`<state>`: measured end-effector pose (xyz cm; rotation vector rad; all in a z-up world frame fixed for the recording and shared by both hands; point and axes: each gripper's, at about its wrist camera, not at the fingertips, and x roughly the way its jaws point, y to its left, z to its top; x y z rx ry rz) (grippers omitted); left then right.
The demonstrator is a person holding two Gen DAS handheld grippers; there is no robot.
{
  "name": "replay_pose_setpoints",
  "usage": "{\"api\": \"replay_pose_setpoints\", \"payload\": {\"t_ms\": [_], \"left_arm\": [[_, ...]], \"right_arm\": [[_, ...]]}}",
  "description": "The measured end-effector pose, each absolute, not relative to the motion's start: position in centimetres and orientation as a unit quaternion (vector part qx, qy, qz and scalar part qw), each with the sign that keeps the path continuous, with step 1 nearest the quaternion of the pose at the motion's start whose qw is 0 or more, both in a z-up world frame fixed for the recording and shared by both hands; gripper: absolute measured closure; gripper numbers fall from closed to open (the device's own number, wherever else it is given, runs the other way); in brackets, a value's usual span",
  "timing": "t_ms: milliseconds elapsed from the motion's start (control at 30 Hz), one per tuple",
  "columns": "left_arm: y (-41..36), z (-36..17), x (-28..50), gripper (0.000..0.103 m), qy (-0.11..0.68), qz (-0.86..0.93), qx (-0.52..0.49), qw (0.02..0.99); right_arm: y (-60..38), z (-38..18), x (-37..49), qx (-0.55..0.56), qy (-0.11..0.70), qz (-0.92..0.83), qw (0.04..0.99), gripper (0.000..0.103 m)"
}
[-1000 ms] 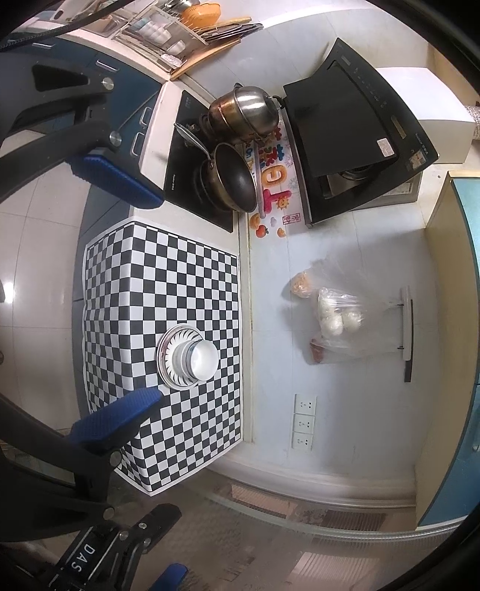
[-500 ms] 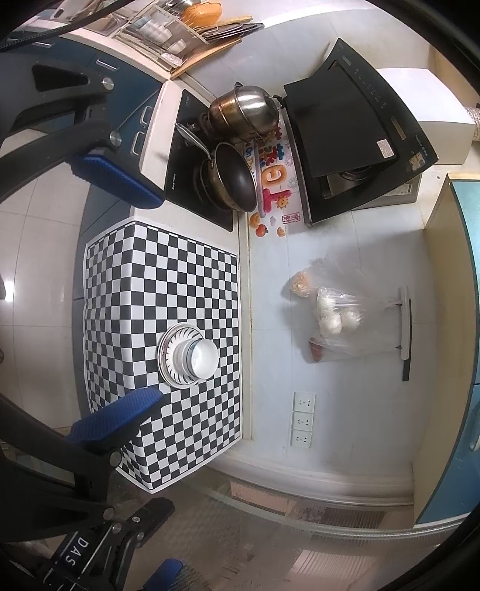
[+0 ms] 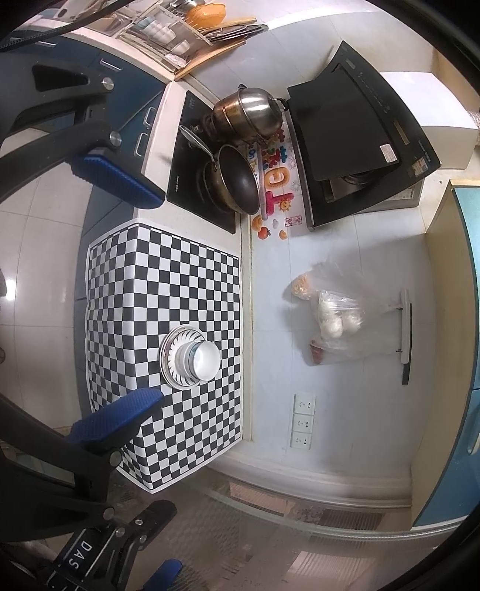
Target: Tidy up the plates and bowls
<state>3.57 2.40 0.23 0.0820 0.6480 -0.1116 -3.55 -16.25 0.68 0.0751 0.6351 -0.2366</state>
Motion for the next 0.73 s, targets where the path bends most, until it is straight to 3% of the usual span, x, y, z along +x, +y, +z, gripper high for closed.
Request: {"api": "replay_pose_setpoints", "payload": {"t_ms": [733], "left_arm": [[1.1,0.3,2.3,0.004,0.305,-0.049,0.051,0.950]], "right_arm": [[-15.2,0.8,-4.1,0.043,0.308,-0.125,0.942,0.000]]}}
